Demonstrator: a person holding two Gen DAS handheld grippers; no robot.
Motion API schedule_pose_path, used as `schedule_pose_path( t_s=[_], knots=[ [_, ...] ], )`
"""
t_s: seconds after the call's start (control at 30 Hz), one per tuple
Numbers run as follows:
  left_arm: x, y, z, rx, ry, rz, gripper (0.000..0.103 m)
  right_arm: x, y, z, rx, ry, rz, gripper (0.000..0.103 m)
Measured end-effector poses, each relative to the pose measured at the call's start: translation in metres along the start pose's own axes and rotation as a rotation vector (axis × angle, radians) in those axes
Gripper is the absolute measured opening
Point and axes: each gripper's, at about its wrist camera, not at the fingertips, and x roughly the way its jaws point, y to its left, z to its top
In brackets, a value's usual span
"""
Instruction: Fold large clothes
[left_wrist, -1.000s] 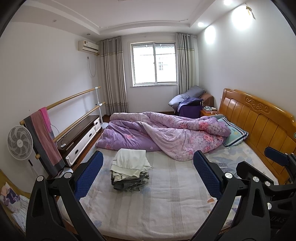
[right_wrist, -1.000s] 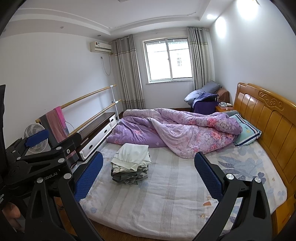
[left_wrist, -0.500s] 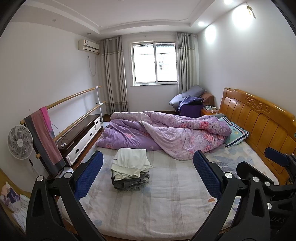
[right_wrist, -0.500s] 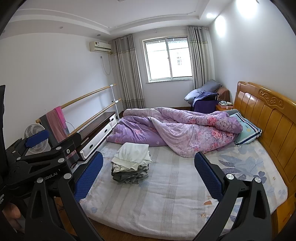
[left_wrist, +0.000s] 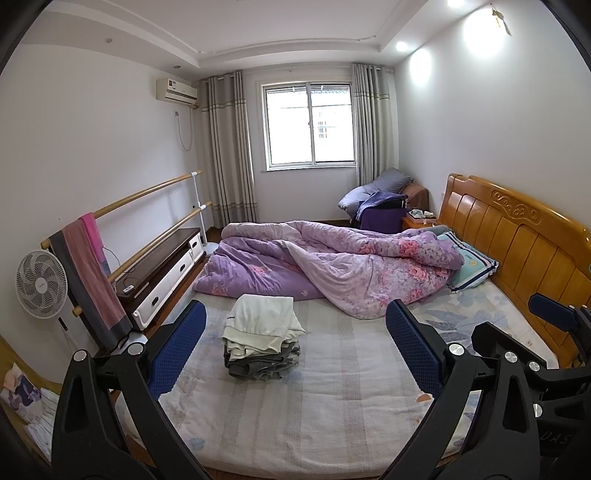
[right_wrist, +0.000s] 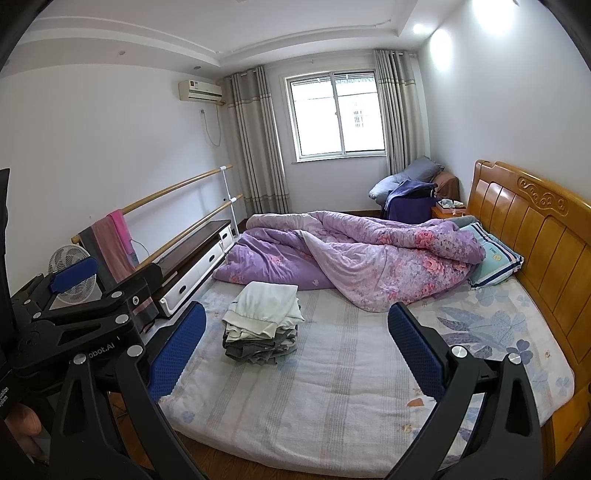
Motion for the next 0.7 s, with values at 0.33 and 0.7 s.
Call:
schedule_pose_path(
  t_s=[0.33, 0.7],
  knots=[
    [0.0059, 0.0006, 0.0032, -0.006, 0.021, -0.011, 0.098, 0.0025, 0.0000, 0.0012, -0.004, 0.002, -0.003, 0.095],
    [0.0083, 0.0000, 0.0057, -0.001, 0.006, -0.001, 0.098, 0.0037, 0.0000, 0.0015, -0.003, 0.004, -0.003, 0.095]
  ],
)
